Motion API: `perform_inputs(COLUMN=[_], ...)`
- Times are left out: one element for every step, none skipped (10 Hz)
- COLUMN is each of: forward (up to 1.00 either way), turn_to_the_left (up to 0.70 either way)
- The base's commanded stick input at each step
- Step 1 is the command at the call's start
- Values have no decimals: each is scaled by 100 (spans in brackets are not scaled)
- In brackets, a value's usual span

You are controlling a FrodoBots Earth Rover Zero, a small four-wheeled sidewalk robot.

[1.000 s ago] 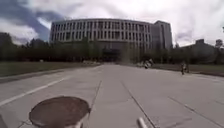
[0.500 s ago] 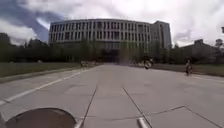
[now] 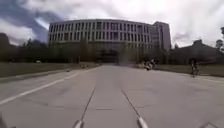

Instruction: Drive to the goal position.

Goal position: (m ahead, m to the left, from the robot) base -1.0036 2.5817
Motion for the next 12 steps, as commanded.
perform_inputs(forward=[100, 100, 100, 100, 100, 100, 100, 100, 100, 100, 100, 100], turn_to_the_left=[0, 0, 0, 0, 0, 0, 0, 0, 0, 0, 0, 0])
